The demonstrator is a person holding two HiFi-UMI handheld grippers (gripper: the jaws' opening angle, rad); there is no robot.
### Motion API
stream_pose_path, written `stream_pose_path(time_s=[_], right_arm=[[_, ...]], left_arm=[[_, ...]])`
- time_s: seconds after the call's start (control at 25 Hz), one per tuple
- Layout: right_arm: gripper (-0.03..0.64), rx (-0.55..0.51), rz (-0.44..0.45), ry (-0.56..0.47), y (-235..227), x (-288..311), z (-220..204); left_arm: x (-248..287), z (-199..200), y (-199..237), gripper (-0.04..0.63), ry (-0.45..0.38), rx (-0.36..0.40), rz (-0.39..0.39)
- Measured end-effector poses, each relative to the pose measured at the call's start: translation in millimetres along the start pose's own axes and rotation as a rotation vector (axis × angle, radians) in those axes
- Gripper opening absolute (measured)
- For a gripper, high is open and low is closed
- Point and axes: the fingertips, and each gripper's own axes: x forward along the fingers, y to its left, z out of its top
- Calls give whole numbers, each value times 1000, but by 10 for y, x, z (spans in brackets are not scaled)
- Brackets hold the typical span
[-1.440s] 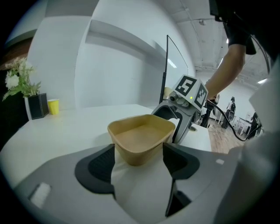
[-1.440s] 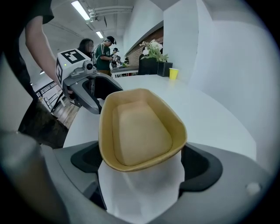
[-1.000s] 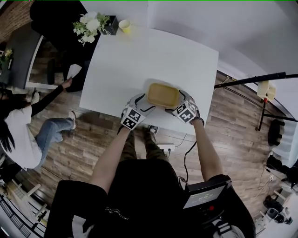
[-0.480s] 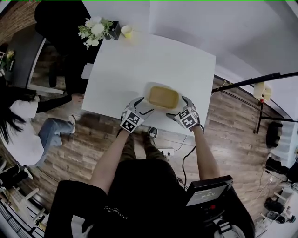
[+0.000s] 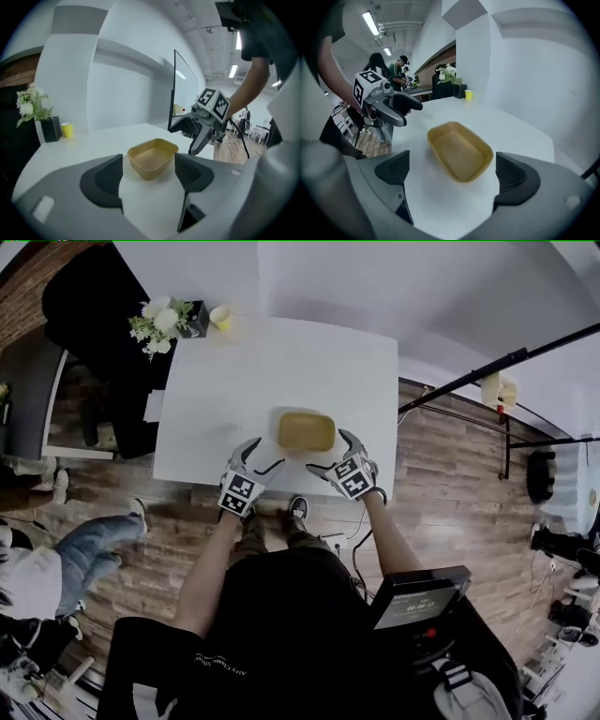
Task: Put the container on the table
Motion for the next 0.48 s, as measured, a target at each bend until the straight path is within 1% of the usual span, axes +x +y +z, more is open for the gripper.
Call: stream_pose_path(time_s=[0.12, 0.24, 0.48], right_arm=[[572, 24, -33, -35, 55, -106, 101], [550, 32, -51, -83, 124, -185, 281], [495, 46, -91, -172, 211, -410, 626]], left_arm=[[-111, 170, -9, 328, -44, 32, -13], [-242, 347, 38, 328, -84, 63, 0], [-332, 614, 129, 328, -157, 79, 18]])
